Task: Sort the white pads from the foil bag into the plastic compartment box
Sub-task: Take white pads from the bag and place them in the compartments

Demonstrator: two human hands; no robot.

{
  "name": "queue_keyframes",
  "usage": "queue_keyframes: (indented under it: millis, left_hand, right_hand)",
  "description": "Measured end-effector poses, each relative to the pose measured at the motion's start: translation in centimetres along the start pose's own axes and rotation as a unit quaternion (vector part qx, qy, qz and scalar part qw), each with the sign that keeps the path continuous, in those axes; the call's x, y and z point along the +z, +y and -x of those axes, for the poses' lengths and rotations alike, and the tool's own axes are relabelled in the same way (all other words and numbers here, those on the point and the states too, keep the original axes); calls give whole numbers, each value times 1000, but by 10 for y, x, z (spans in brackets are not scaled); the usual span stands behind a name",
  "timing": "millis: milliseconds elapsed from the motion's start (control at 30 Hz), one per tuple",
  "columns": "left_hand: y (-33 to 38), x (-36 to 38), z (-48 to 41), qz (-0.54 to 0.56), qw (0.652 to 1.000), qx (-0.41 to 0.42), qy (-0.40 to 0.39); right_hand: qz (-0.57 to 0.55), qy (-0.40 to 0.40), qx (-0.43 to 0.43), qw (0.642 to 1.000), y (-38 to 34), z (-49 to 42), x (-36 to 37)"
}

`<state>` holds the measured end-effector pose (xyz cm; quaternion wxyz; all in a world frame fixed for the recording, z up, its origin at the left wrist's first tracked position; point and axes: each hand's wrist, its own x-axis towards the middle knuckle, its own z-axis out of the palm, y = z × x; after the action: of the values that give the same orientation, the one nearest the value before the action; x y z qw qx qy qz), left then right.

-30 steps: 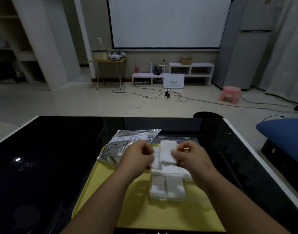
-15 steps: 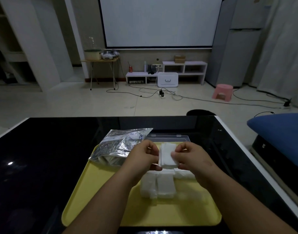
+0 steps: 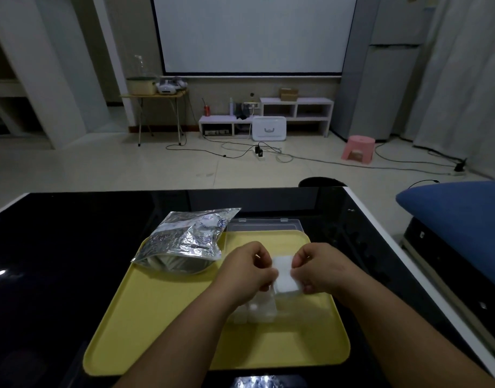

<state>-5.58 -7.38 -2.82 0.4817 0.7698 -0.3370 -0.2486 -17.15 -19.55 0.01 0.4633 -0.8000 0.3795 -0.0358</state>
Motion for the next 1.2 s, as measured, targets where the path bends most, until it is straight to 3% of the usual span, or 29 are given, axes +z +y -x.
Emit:
queue_keyframes:
  millis: [367, 633, 1200]
  left_hand:
    - [-6, 12, 0, -87, 996, 0, -6]
    - [-8, 13, -2, -210, 978, 10, -4]
    - [-10, 19, -1, -294, 956, 20, 4]
  right_hand:
    - [38, -20, 57, 997, 1, -3, 2]
    - [69, -40, 74, 994, 0, -4, 8]
    - [116, -47, 82, 989, 3, -7, 16]
